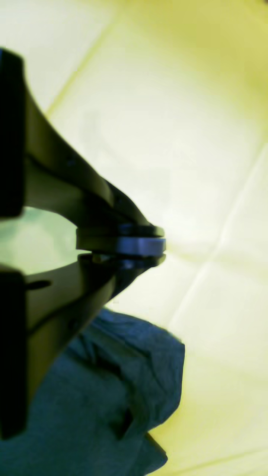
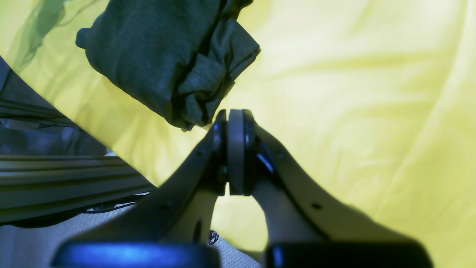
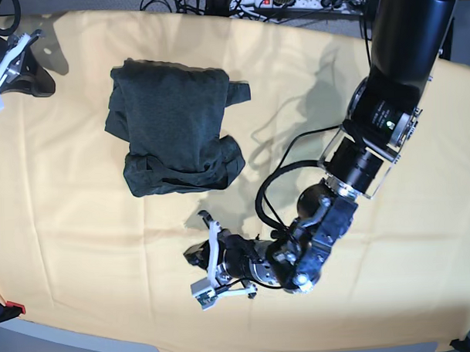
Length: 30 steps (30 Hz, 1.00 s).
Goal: Fold the T-shirt properly
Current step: 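Reach the left gripper to the bundle's hanging corner and tuck it under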
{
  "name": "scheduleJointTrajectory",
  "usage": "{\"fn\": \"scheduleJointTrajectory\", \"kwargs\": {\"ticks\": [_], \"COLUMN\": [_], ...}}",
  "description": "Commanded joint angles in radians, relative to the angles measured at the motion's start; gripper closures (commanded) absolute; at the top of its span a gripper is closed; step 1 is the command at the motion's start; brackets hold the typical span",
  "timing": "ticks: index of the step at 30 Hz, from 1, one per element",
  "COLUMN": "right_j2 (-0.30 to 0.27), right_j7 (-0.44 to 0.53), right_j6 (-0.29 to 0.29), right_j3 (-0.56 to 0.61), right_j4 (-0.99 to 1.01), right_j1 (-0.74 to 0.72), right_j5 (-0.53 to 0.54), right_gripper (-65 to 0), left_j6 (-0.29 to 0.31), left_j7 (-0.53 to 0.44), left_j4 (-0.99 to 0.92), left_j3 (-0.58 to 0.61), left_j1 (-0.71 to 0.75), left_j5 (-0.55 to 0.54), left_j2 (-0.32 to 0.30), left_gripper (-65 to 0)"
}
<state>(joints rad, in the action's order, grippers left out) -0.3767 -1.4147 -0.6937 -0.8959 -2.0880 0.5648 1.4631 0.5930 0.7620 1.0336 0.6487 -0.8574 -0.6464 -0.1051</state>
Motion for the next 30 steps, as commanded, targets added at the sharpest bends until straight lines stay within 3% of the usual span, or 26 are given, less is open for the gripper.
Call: {"fn": "scheduleJointTrajectory", "kwargs": {"ticks": [1, 2, 5, 9, 15, 22, 25, 26, 30], "right_j2": [-0.017, -0.017, -0.017, -0.017, -0.017, -0.017, -0.017, -0.017, -0.017], "right_j7": [0.018, 0.018, 0.018, 0.018, 0.018, 0.018, 0.018, 0.018, 0.018], "right_j6": [-0.004, -0.004, -0.004, -0.004, -0.004, -0.004, -0.004, -0.004, -0.004], "right_j3": [-0.010, -0.010, -0.010, -0.010, -0.010, -0.010, -0.010, -0.010, -0.010], "right_j4": [-0.014, -0.014, -0.014, -0.014, -0.014, -0.014, -0.014, -0.014, -0.014], "right_j1": [0.003, 0.003, 0.003, 0.003, 0.003, 0.003, 0.003, 0.003, 0.003], "right_j5": [0.020, 0.020, 0.020, 0.020, 0.020, 0.020, 0.020, 0.020, 0.020], "right_gripper": [0.0, 0.0, 0.0, 0.0, 0.0, 0.0, 0.0, 0.0, 0.0], "left_j6": [0.075, 0.105, 0.105, 0.105, 0.105, 0.105, 0.105, 0.105, 0.105], "left_j7": [0.035, 0.098, 0.265, 0.365, 0.479, 0.321, 0.295, 0.290, 0.288], "left_j4": [0.014, 0.014, 0.014, 0.014, 0.013, 0.013, 0.013, 0.013, 0.013], "left_j3": [-0.014, -0.020, -0.021, -0.021, -0.021, -0.021, -0.021, -0.021, -0.021], "left_j1": [-0.024, -0.021, -0.013, -0.002, 0.048, 0.042, 0.042, 0.043, 0.043], "left_j5": [-0.087, -0.175, -0.439, -0.596, -0.523, -0.311, -0.252, -0.237, -0.218], "left_j2": [0.008, 0.008, 0.008, 0.014, 0.078, 0.089, 0.089, 0.089, 0.089], "left_gripper": [0.0, 0.0, 0.0, 0.0, 0.0, 0.0, -24.6, -29.7, -29.0]}}
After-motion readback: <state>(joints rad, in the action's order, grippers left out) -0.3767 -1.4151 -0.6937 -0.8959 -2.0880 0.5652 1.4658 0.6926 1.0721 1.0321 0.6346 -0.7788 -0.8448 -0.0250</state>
